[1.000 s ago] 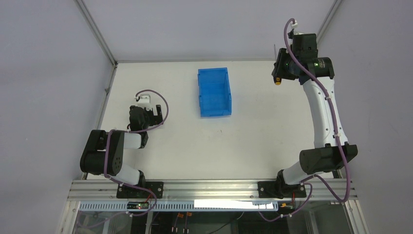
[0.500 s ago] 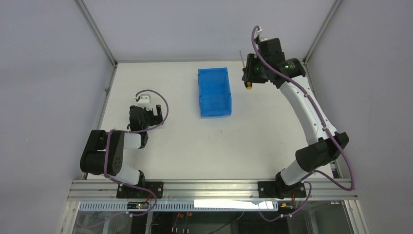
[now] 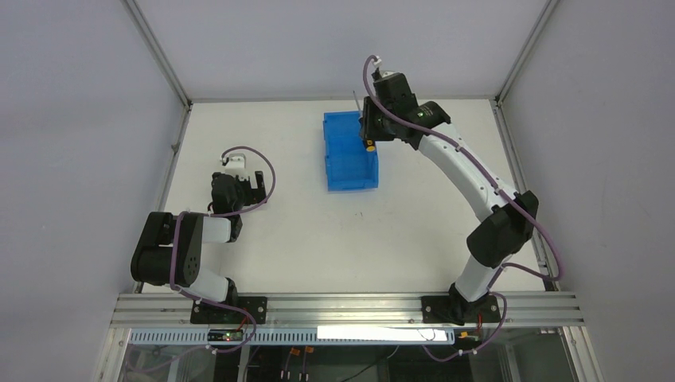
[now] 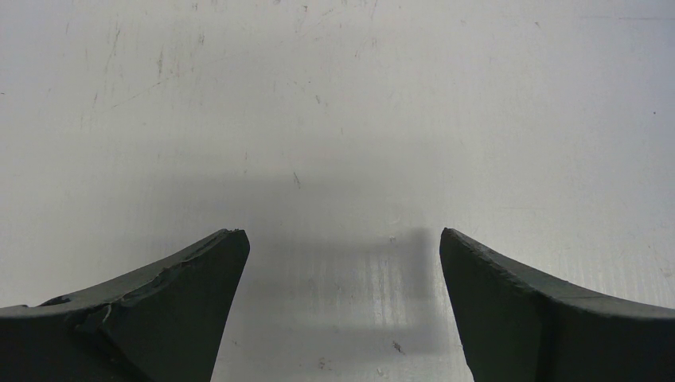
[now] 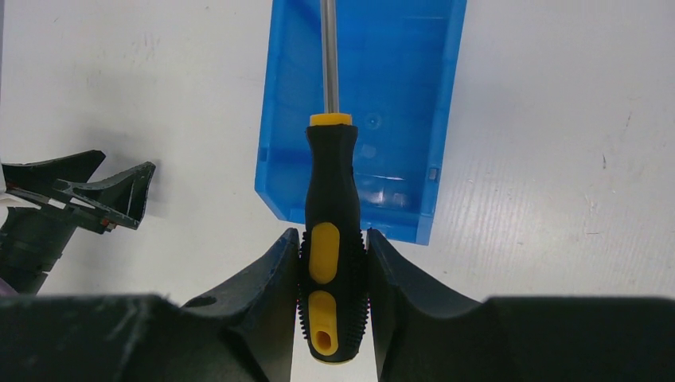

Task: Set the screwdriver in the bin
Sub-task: Place the screwdriver in the bin.

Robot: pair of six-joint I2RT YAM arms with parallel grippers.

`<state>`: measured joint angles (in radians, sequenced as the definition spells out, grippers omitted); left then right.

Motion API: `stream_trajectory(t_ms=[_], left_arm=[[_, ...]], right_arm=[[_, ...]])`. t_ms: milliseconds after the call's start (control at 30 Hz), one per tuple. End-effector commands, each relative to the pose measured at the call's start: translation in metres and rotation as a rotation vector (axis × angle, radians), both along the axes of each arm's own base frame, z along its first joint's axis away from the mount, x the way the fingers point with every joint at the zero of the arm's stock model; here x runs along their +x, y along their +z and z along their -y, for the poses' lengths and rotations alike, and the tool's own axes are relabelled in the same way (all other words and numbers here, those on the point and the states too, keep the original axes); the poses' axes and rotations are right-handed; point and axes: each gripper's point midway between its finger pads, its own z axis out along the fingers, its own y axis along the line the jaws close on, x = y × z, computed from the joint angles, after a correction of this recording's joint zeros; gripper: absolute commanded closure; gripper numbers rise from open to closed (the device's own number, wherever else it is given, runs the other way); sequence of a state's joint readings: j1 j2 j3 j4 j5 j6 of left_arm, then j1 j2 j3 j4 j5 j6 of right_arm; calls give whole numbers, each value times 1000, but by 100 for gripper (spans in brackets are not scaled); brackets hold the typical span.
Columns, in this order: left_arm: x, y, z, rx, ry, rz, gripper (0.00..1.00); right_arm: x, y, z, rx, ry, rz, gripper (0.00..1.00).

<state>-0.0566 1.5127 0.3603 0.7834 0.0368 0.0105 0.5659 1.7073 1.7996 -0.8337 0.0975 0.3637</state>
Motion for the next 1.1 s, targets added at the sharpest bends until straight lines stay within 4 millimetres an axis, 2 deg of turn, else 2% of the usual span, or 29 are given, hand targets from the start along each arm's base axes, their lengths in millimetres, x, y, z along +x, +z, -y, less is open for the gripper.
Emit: stream_trajectory(t_ms=[0,267,467,567,800,933,1067], left_arm=[[9,16,-2,-14,2,53,0],[9,16,-2,-14,3,53,0],[9,16,-2,-15,2,52,0],[9,16,-2,-14,2,52,0],[9,16,-2,-13,3,52,0],[9,16,-2,-15,1,53,0],[9,16,-2,-14,2,53,0]], right_arm=[[20,7,-15,54,-25,83,90],[30,-34,-37,24,-8,65,91],[32,-81,-41,-18,-1,43,91],[32,-110,-40,-48,-3,20,91],[39,-158,-41,-95,-5,-14,91],[44,-176,-43,-119,0,-27,91],[47,-185,-46,-124,2,-31,89]])
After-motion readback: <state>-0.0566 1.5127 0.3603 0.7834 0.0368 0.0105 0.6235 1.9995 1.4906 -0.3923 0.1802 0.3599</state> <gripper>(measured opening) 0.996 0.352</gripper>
